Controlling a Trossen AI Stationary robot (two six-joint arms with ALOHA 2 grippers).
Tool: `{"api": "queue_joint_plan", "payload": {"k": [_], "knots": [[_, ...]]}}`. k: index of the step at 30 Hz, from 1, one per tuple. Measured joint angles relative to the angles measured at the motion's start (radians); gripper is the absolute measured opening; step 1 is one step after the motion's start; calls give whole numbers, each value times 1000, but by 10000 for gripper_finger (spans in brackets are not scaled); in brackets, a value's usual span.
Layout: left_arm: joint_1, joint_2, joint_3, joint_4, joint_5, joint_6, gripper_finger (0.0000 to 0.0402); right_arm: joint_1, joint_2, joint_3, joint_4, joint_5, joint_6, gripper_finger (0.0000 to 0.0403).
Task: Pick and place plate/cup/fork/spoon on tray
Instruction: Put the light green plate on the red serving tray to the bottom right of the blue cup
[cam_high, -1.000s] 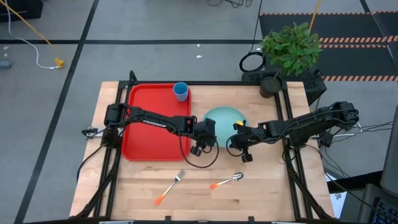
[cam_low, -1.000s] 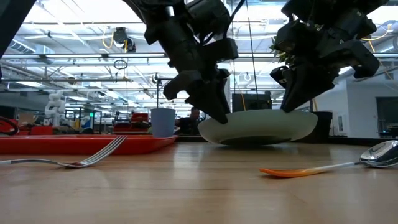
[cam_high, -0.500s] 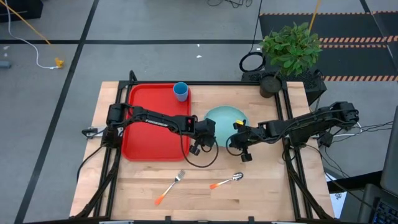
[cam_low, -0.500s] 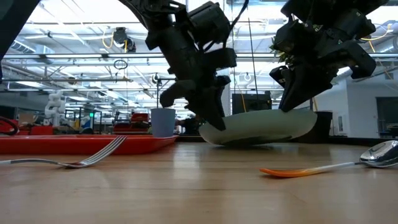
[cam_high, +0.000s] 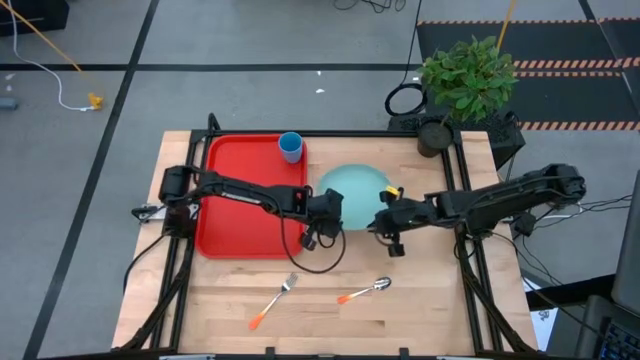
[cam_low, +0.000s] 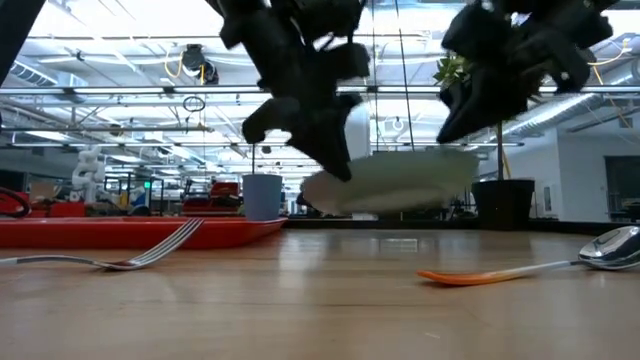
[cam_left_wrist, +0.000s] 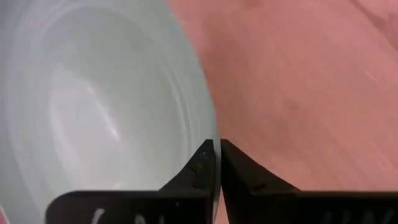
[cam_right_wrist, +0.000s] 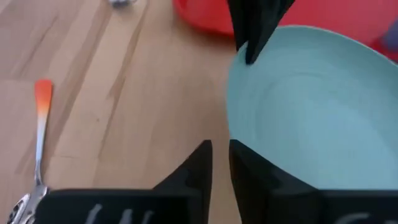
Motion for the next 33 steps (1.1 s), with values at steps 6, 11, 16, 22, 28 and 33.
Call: {"api": "queue_joint_plan", "payload": {"k": [6, 11, 16, 22, 28, 33], "knots": [[-66, -112, 0, -84, -69, -52, 7, 30, -157, 0, -5, 31, 10, 58], [-131, -179, 1, -150, -131, -166, 13, 72, -280, 0, 83, 31, -21, 59], [-202, -201, 2, -257, -208, -296, 6, 93, -372, 0, 145, 35, -53, 59], [-259, -200, 2, -445, -259, -498, 13, 93, -409, 0, 121, 143, -93, 59], [-291, -204, 1, -620, -259, -737, 10, 66, -409, 0, 122, 212, -174, 59], [-315, -208, 1, -735, -265, -917, 13, 27, -409, 0, 141, 211, -225, 59]]}}
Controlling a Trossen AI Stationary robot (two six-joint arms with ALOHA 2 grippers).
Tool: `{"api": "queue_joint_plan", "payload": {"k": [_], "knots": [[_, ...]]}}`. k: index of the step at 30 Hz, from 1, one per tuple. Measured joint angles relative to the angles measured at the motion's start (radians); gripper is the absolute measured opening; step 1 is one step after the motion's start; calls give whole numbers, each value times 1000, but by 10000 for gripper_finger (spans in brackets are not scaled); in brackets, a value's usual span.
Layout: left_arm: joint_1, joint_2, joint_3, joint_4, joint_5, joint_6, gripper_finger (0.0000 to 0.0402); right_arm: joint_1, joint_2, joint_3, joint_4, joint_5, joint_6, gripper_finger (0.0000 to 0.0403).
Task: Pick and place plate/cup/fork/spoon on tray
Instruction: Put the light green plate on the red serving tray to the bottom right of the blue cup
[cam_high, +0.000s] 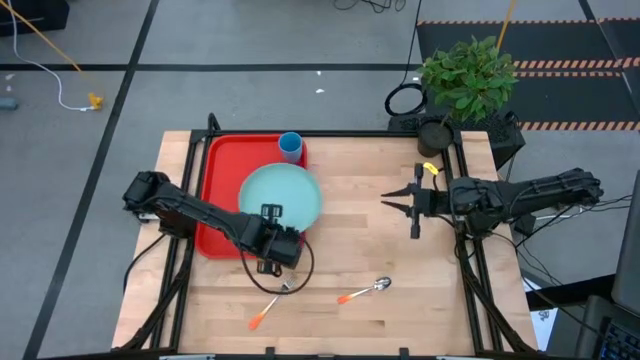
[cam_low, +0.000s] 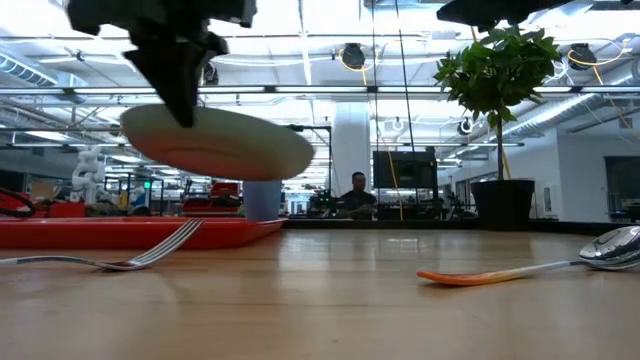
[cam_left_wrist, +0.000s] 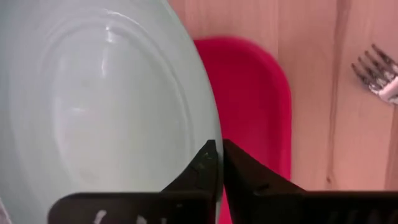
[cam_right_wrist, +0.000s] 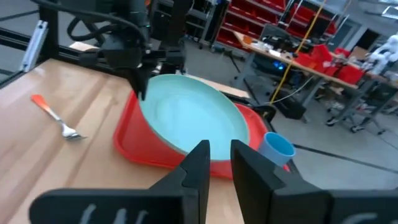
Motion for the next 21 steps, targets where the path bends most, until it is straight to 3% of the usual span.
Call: {"api": "queue_joint_plan", "payload": {"k": [3, 9, 16, 21], "knots": [[-17, 0, 0, -56, -1, -89, 6, -26, 0, 0, 16, -11, -13, 59], [-53, 0, 0, -115, -52, -186, 20, -90, 6, 0, 24, -177, -5, 59], [-49, -5, -29, -166, -100, -275, 9, -130, 20, 0, 41, -184, -3, 59], [-11, -82, -157, -90, -117, -291, 26, -136, 28, 0, 47, -183, 3, 59]]}}
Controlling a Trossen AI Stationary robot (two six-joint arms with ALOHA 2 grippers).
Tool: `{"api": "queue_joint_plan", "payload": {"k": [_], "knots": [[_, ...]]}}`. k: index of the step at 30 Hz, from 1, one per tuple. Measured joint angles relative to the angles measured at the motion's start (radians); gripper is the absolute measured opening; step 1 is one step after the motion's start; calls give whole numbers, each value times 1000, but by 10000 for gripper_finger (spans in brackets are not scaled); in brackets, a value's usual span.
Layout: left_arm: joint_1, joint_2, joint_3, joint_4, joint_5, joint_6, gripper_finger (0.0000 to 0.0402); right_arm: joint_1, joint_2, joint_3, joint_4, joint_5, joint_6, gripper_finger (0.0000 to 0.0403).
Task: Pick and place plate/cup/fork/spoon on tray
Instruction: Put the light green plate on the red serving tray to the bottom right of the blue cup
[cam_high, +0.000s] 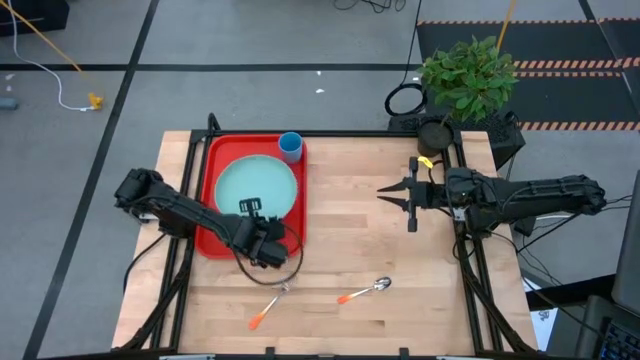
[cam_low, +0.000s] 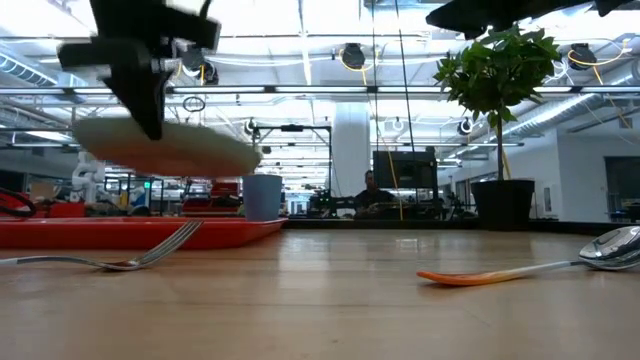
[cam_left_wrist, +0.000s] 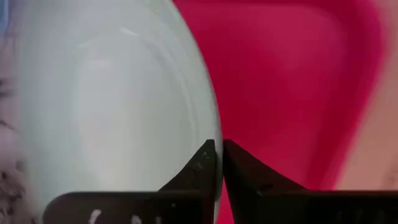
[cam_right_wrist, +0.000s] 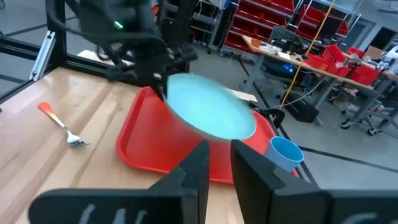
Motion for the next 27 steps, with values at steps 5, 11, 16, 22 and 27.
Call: {"api": "queue_joint_plan", "payload": {"k": [5, 11, 16, 22, 27], "knots": [[64, -136, -166, 156, 10, 24, 13, 0, 9, 0, 13, 1, 5, 59], [144, -227, -321, 325, 26, 139, 15, 0, 18, 0, 28, 1, 24, 59], [197, -229, -417, 475, 124, 291, 23, 0, 27, 0, 20, 1, 57, 59], [276, -229, -458, 547, 190, 347, 7, 0, 27, 0, 17, 1, 116, 59], [321, -229, -458, 554, 194, 348, 28, 0, 27, 0, -10, 1, 127, 59]]}}
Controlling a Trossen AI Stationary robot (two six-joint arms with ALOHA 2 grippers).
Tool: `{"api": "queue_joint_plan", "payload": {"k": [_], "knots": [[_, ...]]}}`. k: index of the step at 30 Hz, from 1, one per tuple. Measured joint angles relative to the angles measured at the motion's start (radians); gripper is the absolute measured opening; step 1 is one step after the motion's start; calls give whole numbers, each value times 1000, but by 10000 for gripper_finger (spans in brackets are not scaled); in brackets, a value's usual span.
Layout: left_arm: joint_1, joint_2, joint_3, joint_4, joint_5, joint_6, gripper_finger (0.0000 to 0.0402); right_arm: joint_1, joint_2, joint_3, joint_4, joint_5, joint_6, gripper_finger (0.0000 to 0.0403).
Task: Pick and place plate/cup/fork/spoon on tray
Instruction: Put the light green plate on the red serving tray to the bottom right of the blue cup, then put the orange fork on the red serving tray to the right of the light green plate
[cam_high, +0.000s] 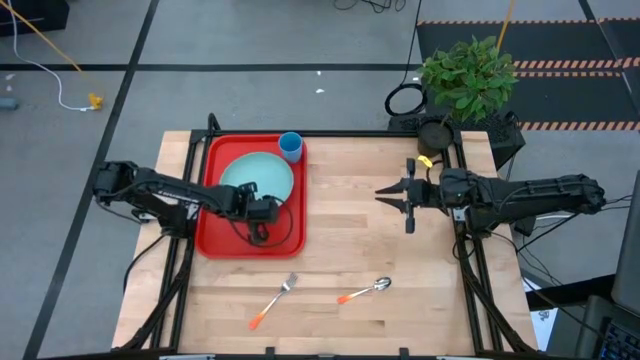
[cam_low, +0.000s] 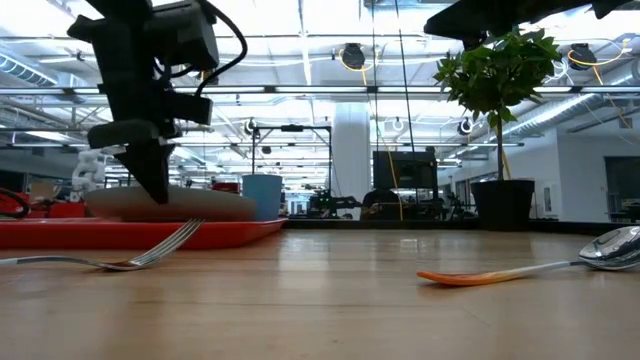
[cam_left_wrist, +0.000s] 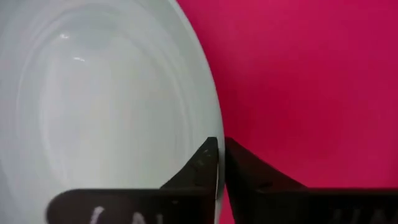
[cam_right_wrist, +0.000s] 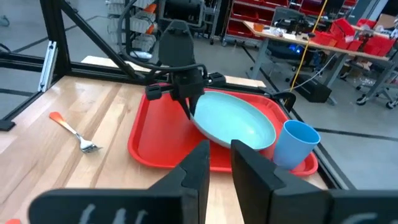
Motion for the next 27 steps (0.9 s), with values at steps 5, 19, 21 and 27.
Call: {"api": "queue_joint_plan", "payload": {"k": [5, 19, 21, 27], "knots": [[12, 0, 0, 21, 2, -2, 66, 0, 0, 0, -7, 0, 6, 59], [12, 0, 3, 46, 57, -88, 83, 0, 0, 0, -22, 0, 27, 59], [12, 0, 20, 42, 80, -89, 83, 0, 0, 0, -23, 0, 28, 59], [7, 0, 133, -38, 138, -193, 82, 0, 0, 0, -25, 0, 68, 59]]}}
